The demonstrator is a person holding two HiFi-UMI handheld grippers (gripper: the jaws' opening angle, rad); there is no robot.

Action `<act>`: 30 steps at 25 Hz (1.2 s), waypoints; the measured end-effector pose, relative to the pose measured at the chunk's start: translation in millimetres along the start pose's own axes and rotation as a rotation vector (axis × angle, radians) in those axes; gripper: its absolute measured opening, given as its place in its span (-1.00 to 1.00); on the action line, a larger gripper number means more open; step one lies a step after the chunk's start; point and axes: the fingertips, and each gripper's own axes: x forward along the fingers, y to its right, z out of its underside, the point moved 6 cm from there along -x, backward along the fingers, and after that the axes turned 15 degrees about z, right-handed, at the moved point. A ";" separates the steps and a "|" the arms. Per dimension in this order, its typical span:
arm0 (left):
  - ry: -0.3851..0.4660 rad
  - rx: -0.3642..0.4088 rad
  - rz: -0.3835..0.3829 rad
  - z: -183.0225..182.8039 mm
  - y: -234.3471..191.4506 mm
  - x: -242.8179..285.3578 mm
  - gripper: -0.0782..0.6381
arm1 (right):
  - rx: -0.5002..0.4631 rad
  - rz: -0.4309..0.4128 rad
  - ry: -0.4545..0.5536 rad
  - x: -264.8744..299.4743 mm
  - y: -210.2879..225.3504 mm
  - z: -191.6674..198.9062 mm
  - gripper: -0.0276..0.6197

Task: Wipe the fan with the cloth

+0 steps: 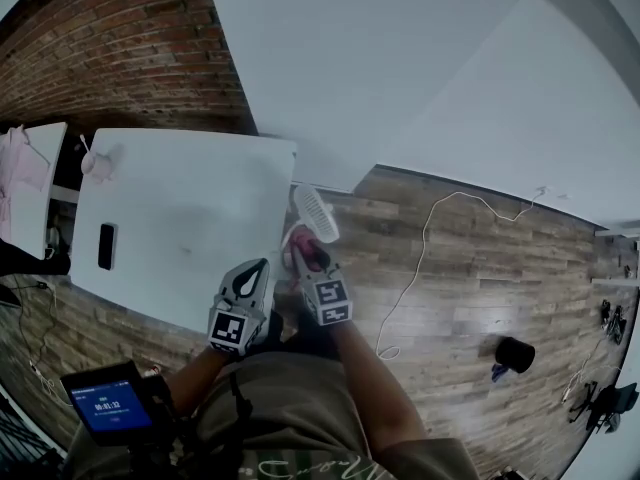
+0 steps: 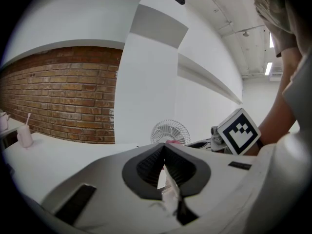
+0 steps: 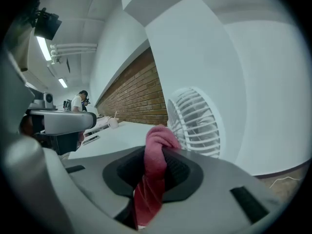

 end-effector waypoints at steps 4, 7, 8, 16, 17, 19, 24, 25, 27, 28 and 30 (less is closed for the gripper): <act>0.007 -0.007 -0.005 -1.1 -1.1 -1.2 -0.72 | -0.003 0.003 -0.001 3.7 -1.4 -2.5 -0.58; 0.003 -0.016 -0.010 2.0 -2.7 -5.4 -0.72 | 0.013 -0.002 -0.002 3.4 -4.3 -1.9 -0.58; 0.001 -0.017 -0.011 3.1 -3.0 -6.4 -0.72 | 0.017 -0.008 -0.003 3.4 -5.8 -1.6 -0.58; -0.008 -0.018 -0.011 6.7 -0.4 -6.1 -0.72 | 0.010 -0.016 0.008 3.0 -10.1 0.7 -0.58; -0.010 -0.021 -0.013 7.0 -0.1 -5.5 -0.72 | 0.007 -0.023 0.004 2.6 -11.0 0.3 -0.58; -0.011 -0.024 -0.018 7.2 0.2 -3.4 -0.72 | 0.000 -0.035 -0.002 1.2 -11.7 -0.6 -0.58; 0.005 0.021 -0.009 13.1 -3.5 -2.0 -0.72 | -0.035 -0.067 -0.001 -1.1 -15.3 0.0 -0.58; 0.004 0.010 -0.012 11.2 -3.6 -2.4 -0.72 | -0.040 -0.073 -0.002 -1.0 -16.6 0.4 -0.58; 0.000 -0.013 -0.017 8.0 -3.3 -3.1 -0.72 | -0.045 -0.082 -0.004 -1.2 -18.3 1.2 -0.58; -0.001 -0.011 -0.015 9.7 -3.7 -3.4 -0.72 | -0.046 -0.086 -0.006 -1.4 -18.8 1.7 -0.58; -0.004 -0.006 -0.013 12.5 -4.4 -3.9 -0.72 | -0.038 -0.097 -0.011 -1.7 -20.0 2.3 -0.58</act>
